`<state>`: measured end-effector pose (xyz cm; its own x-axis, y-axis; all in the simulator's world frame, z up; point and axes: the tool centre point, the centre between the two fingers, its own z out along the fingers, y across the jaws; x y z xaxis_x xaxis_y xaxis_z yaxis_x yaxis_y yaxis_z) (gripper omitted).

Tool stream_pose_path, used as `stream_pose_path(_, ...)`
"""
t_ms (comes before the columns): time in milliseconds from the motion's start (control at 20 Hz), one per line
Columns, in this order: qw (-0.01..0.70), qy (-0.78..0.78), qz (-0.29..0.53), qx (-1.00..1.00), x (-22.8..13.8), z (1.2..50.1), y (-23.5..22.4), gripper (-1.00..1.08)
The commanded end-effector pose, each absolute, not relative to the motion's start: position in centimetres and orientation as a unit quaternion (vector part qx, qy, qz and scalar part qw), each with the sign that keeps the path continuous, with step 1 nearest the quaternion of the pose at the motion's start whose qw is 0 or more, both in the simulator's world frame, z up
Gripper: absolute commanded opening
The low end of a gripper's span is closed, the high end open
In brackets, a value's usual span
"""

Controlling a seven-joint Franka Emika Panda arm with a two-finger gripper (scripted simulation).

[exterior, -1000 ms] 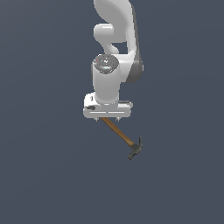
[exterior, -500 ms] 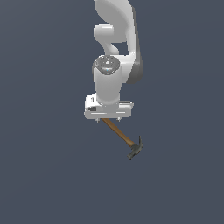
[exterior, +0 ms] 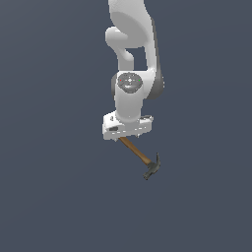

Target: Pick up the object and move it to a goal position.

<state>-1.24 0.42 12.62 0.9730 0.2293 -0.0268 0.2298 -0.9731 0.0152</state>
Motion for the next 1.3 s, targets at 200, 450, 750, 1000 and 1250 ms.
stream_pose_path(200, 0.005, 0.208, -0.007, 0.978, -2.2, 9.3, 2.9, 1.0)
stream_pose_path(450, 0.002, 0.257, -0.003, 0.966, -2.9, 7.7, 4.3, 1.0)
stream_pose_path(750, 0.0, 0.285, 0.0, 0.959, -3.3, 6.7, 5.2, 1.0)
stream_pose_path(1000, 0.0, 0.284, -0.001, 0.959, -3.3, 6.6, 5.2, 1.0)
stream_pose_path(1250, 0.0, 0.285, 0.0, 0.958, -3.4, 5.1, 5.2, 1.0)
